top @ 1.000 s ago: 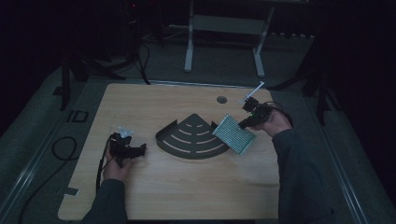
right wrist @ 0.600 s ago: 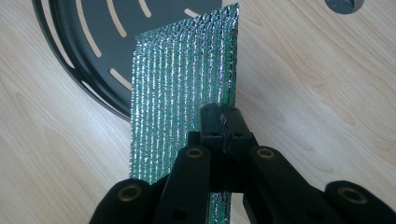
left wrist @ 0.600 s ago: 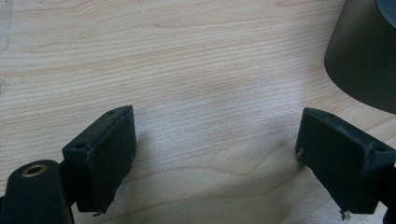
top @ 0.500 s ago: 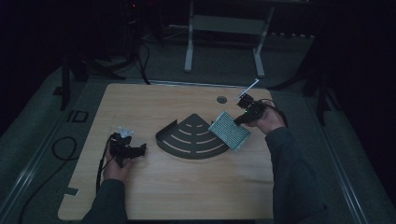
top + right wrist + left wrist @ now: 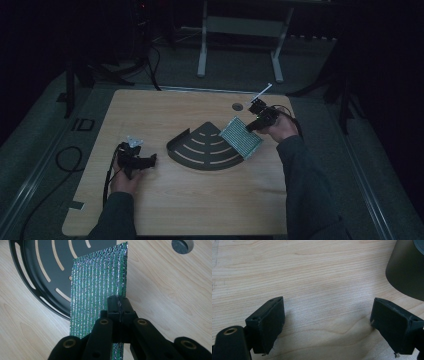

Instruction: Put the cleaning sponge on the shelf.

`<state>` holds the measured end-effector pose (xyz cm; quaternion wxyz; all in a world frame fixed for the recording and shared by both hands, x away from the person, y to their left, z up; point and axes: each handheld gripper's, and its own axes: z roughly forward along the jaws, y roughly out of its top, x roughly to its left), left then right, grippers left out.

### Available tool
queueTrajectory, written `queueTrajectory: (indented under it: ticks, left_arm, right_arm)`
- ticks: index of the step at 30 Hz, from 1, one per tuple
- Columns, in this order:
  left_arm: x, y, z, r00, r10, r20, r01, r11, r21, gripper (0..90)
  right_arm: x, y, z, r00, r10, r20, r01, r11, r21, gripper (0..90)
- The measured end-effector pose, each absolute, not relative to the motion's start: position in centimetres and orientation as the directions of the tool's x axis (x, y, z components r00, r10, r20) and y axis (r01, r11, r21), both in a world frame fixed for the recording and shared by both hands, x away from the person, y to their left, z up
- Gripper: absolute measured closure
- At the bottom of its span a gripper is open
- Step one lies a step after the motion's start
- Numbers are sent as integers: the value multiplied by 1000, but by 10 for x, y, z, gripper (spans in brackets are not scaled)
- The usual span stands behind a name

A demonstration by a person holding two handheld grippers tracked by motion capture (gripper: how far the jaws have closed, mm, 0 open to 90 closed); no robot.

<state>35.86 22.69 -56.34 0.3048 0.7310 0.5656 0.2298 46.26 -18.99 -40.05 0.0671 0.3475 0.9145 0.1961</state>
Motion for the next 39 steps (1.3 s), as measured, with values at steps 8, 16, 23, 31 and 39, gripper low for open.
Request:
queueTrajectory:
  ticks: [8, 16, 23, 31, 39]
  left_arm:
    - [359, 227, -563, 255, 967, -9, 687, -174, 705, 127]
    - [359, 227, -563, 254, 967, -10, 687, -174, 706, 127]
    - [359, 227, -563, 254, 967, -9, 687, -174, 706, 127]
    - [359, 227, -563, 254, 967, -10, 687, -173, 706, 127]
    - [359, 227, -563, 254, 967, -9, 687, -174, 705, 127]
  right_arm:
    - [466, -183, -405, -742, 670, 21, 616, 669, 415, 896]
    - [469, -178, -408, -734, 679, 19, 622, 660, 422, 896]
    - [471, -171, -415, -733, 679, 19, 622, 660, 420, 895]
    - [473, -162, -425, -729, 685, -4, 623, 666, 412, 895]
    - [473, -155, -432, -734, 679, -19, 615, 676, 405, 895]
